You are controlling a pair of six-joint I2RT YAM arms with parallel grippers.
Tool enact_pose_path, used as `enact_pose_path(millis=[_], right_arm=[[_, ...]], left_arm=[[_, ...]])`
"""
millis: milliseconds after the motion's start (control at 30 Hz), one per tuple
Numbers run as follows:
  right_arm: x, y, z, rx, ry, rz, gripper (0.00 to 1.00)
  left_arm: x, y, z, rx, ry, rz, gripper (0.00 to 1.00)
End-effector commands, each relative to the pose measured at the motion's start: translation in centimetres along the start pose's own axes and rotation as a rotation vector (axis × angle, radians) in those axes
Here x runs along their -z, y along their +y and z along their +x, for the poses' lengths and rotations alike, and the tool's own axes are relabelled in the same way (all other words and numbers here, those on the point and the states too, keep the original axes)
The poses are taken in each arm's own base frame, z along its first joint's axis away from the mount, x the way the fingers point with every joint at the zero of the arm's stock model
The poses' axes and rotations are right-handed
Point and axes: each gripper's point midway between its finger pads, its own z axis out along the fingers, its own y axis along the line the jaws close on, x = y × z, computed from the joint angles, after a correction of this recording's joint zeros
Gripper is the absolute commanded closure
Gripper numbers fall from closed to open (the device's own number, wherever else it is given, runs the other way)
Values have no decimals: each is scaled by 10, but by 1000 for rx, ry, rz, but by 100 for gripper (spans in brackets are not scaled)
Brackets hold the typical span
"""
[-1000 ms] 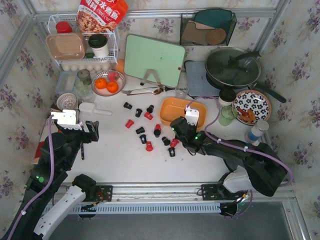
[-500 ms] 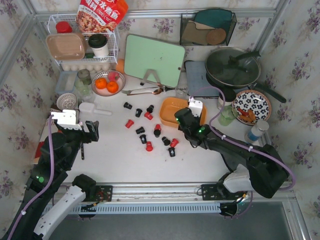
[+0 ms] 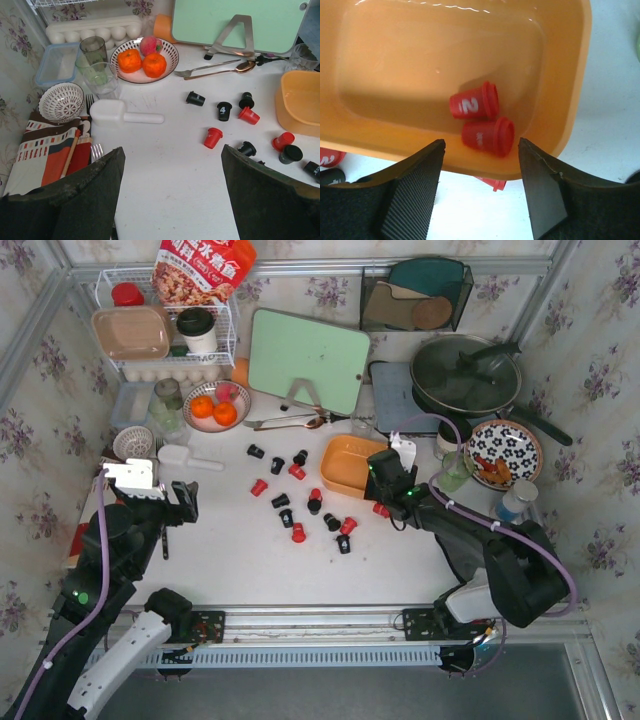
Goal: Mix the coffee capsules in the storage basket
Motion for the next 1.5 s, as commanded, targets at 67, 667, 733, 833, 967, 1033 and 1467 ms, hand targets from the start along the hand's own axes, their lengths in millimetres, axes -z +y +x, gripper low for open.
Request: enact_pose_path(millis=[67,667,733,833,967,1033,1467], right_arm=[[8,3,-11,17,-15,-23,29],[38,-3,28,-169,-110,-69,32],[31,-5,35,-143,-105,-57,30],[24,-4,37,-115,-123,-58,28],[16,-7,38,-86,-137,-31,27],[12,-7,39,-72,-139,-18,25],[-9,-6,44,-18,-128,51,28]], left_arm=[[-3,-2,-8,7,-28,6,20],[-2,-2,-8,10,-31,9,20],[-1,-2,-8,9,-32,10,20],[-1,-2,-9,11,-34,9,20],[-1,-2,-9,12,-35,8,20],[-1,-2,-9,12,-36,9,20],[-1,-2,-9,10,-35,8,20]])
